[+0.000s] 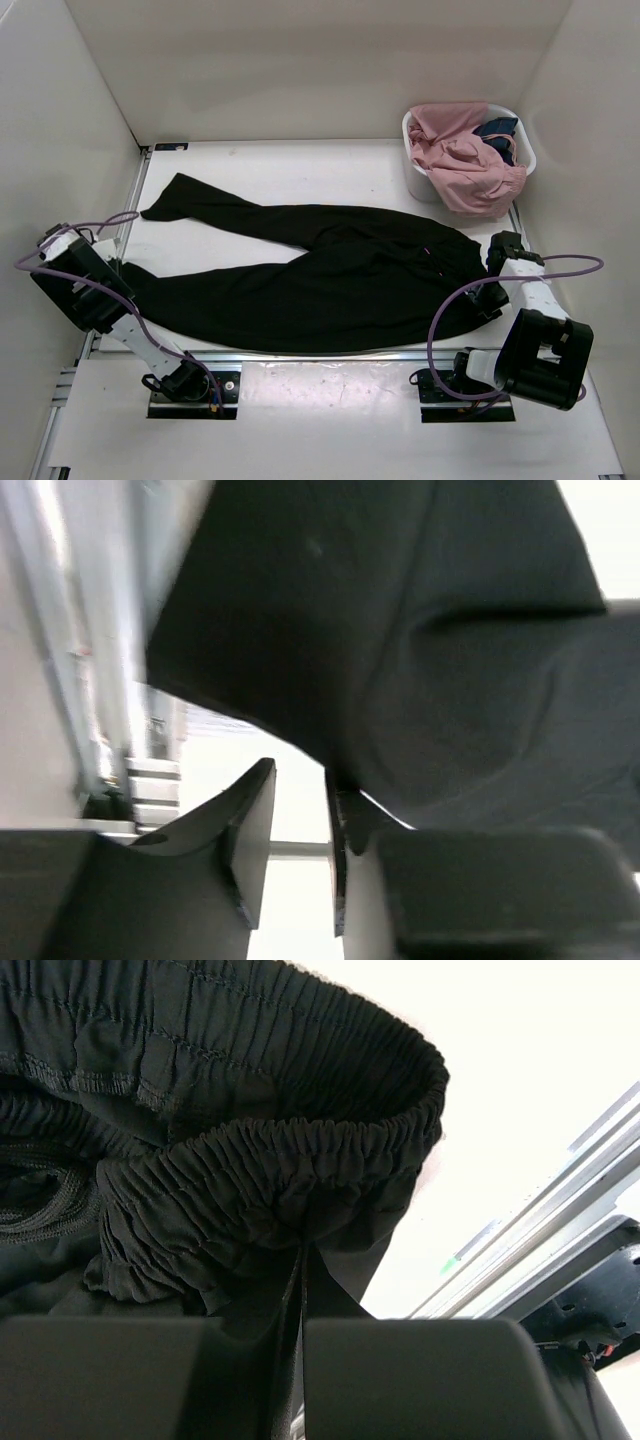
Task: Fold and stack the trousers
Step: Flatten the trousers out
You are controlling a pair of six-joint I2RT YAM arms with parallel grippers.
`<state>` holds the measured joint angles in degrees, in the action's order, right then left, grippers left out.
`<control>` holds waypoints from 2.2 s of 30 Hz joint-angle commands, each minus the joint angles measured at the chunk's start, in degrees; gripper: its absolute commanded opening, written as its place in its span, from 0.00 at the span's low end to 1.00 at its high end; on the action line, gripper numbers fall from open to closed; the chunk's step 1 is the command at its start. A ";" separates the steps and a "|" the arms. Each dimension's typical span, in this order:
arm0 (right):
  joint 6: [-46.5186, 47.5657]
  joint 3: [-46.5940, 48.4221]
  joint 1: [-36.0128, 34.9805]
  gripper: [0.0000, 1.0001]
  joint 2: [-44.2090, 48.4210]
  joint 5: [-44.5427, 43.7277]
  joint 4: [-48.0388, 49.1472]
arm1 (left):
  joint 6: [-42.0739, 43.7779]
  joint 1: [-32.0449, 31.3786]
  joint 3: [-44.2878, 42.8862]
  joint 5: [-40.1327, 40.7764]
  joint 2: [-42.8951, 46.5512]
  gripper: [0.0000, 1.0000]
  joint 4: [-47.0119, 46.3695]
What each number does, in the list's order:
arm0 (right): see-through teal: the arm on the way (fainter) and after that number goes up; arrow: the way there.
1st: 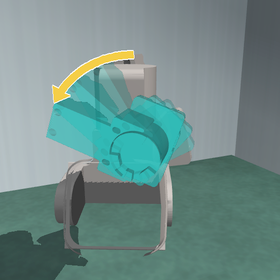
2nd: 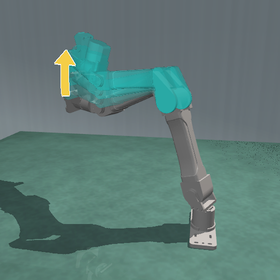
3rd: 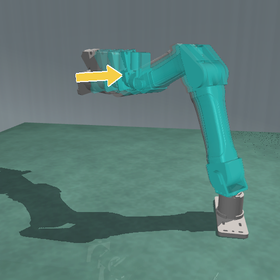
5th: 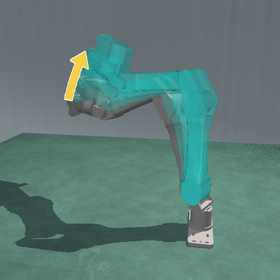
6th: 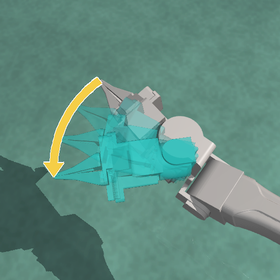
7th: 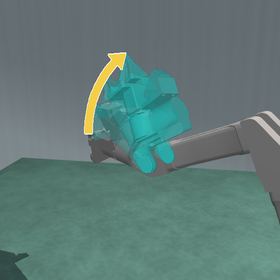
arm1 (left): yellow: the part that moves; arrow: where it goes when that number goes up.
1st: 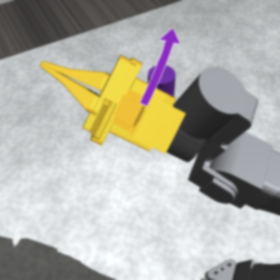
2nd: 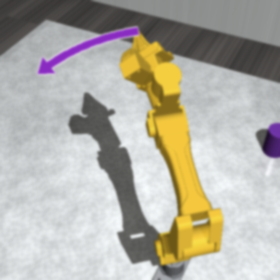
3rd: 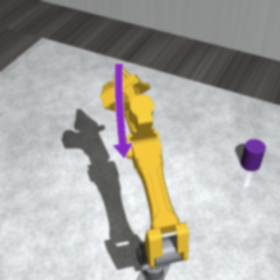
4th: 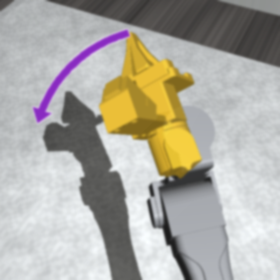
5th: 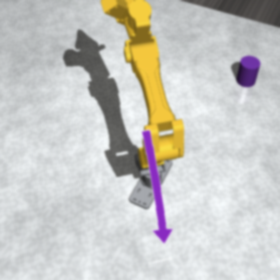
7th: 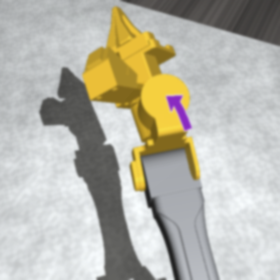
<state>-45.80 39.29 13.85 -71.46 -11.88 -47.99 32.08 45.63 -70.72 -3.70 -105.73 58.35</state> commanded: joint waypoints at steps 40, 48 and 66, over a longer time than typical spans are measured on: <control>1.33 0.79 -0.05 0.00 2.47 -0.86 -0.97 | -2.81 -10.91 -11.46 -14.57 -4.14 0.63 -3.77; 1.33 0.79 -0.05 0.00 2.99 -0.86 -0.45 | -3.60 -9.77 -7.69 -6.06 13.95 0.77 -3.15; 1.86 -0.79 -0.05 0.00 3.52 -0.86 0.09 | -9.92 -3.61 -3.37 -5.44 0.97 0.60 -9.66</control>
<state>-44.47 38.57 13.85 -69.14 -11.90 -47.99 24.16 42.28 -70.46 -7.70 -105.91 51.40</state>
